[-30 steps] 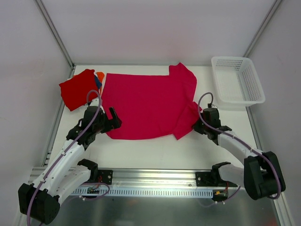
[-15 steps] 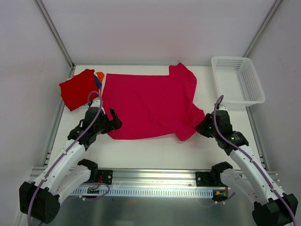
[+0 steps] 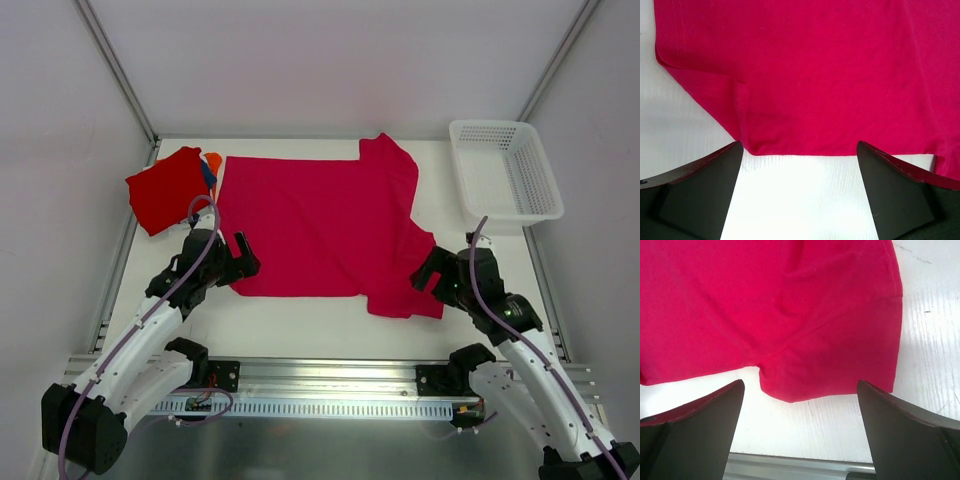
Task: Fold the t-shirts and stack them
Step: Grap the side of the flattened tshirt closest away from the robot with both arms
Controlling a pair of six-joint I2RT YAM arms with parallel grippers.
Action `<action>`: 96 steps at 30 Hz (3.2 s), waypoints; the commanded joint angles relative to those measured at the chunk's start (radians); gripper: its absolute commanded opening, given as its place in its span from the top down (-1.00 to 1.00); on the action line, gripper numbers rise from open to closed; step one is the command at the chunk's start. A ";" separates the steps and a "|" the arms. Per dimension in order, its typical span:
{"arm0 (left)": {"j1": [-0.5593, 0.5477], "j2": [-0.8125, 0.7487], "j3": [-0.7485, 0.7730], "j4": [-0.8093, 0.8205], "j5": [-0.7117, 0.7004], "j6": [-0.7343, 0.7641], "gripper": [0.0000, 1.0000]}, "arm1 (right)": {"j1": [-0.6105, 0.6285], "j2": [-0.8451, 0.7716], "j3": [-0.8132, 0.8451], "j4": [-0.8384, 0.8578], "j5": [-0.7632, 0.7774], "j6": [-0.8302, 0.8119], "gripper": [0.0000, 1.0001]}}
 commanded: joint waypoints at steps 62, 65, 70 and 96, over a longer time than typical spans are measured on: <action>-0.077 0.080 -0.088 -0.086 -0.278 -0.251 -0.83 | 0.332 -0.002 -0.344 0.180 0.202 0.262 0.99; -0.076 0.126 -0.086 -0.033 -0.281 -0.247 -0.70 | 0.334 -0.006 -0.344 0.175 0.197 0.261 0.99; -0.076 0.198 -0.082 0.017 -0.279 -0.238 -0.45 | 0.334 -0.034 -0.349 0.154 0.205 0.261 0.99; -0.077 0.313 -0.020 0.043 -0.289 -0.223 0.56 | 0.334 -0.026 -0.354 0.151 0.212 0.255 0.99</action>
